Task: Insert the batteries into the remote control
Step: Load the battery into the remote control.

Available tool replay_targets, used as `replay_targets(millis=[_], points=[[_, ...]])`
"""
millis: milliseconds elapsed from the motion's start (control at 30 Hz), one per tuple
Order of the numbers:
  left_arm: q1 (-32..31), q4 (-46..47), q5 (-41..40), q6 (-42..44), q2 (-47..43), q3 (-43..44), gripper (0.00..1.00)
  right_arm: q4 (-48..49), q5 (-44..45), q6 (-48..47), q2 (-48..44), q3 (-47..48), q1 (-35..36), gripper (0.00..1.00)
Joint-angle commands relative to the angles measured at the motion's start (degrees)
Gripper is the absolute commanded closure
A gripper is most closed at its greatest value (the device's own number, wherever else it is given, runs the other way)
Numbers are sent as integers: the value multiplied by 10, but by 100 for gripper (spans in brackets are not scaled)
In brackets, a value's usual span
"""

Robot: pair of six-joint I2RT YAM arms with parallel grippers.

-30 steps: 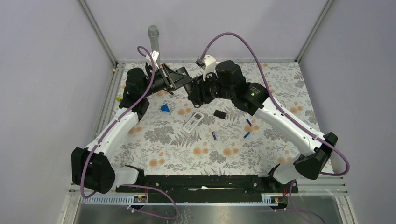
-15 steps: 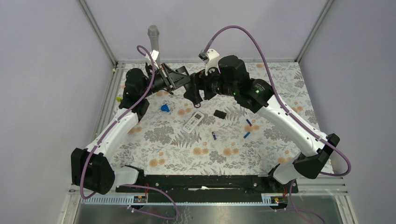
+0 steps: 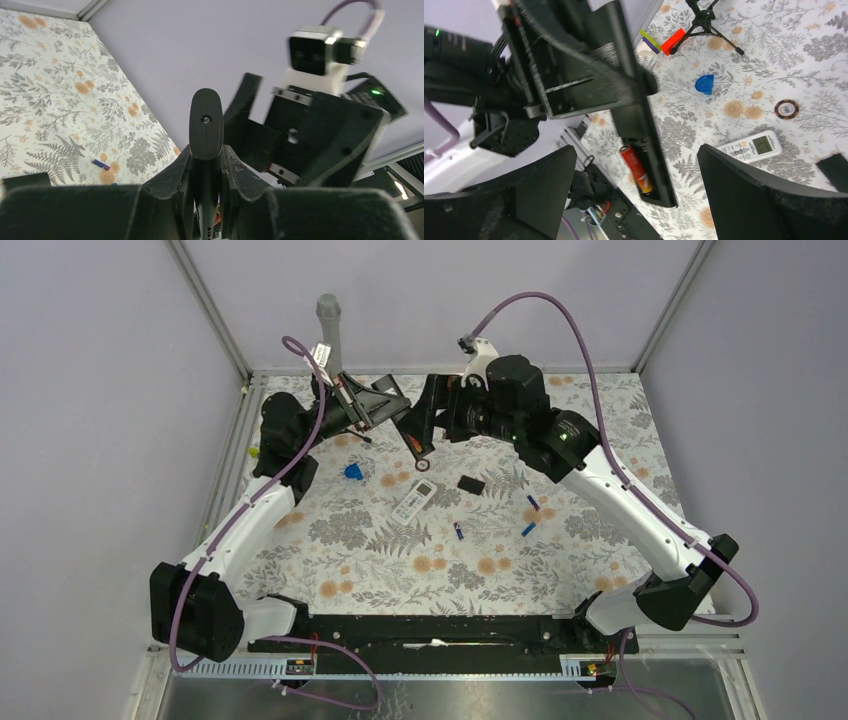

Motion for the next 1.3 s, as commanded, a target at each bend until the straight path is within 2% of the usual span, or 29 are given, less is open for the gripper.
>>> replay_targets(millis=[0,100,367,467,600,1033,1267], points=[[-3,69,-18,-11,-29,-5,100,110,-94,144,-25,-57,-47,1],[-3,93,-26,-25,-33,-14,100,209,-155,230,-28,-106,-69,0],[-3,98,-42,-27,-38,-16,100,282,-210,298,-20,-140,-83,3],[-3,93,-47,-28,-38,-15,100,293,-228,303,-18,-145,-83,9],[-3,42,-61,-16,-39,2,100,303,-247,308,-14,-146,-85,25],[-3,28,-79,-14,-42,7,100,299,-278,304,-1,-149,-84,44],[-3,26,-81,-17,-40,10,100,282,-280,287,0,-145,-85,47]])
